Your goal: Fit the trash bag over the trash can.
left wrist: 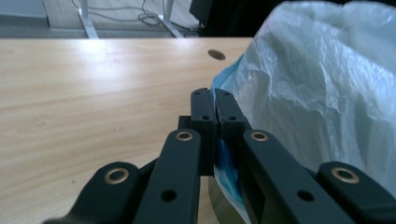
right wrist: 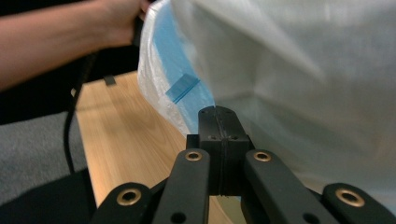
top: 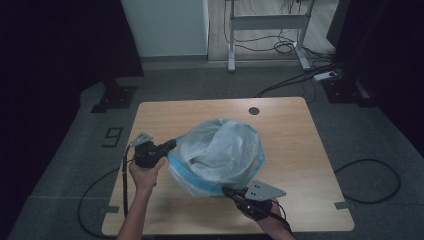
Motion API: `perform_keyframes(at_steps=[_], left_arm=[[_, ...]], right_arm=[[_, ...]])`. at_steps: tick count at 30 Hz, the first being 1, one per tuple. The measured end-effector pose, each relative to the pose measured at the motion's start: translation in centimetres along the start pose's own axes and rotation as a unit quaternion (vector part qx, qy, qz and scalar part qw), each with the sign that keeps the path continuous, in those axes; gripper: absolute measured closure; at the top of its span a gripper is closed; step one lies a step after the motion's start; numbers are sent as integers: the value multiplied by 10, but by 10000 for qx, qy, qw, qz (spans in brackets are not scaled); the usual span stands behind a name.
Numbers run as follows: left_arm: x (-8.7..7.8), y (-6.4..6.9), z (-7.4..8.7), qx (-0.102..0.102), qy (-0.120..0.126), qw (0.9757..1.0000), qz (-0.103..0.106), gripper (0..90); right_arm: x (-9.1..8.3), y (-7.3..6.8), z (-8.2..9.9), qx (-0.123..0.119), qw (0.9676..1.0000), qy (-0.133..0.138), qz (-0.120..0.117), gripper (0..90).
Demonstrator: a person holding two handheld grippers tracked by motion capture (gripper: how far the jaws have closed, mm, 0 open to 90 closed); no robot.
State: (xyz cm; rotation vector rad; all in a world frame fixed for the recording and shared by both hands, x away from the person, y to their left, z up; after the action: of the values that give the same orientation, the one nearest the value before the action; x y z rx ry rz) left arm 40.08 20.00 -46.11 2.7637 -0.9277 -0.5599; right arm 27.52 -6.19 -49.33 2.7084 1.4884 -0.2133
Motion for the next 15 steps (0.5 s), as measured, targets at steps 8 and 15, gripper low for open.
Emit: perform_keyframes(at_steps=[8, 15], left_arm=[[8, 5, 10, 48, -244, 9997, 84, 879], [9, 4, 10, 50, -239, 9997, 59, 875]], right_arm=[[1, 19, 29, 268, 9992, -253, 145, 889], [-37, 33, 6, 237, 9984, 337, 378, 678]])
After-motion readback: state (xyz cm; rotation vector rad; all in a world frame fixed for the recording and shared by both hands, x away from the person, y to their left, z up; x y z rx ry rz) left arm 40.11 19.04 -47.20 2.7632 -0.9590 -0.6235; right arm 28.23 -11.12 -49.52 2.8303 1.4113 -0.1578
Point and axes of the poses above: each handheld gripper's, and its own axes: x roughly forward along the jaws, z roughly out of its underside, y roughly to its right, the point moved 6 cm from there along x, roughly forward along the jaws, and after that the axes turned 9 degrees about y, right-handed, at the moved point
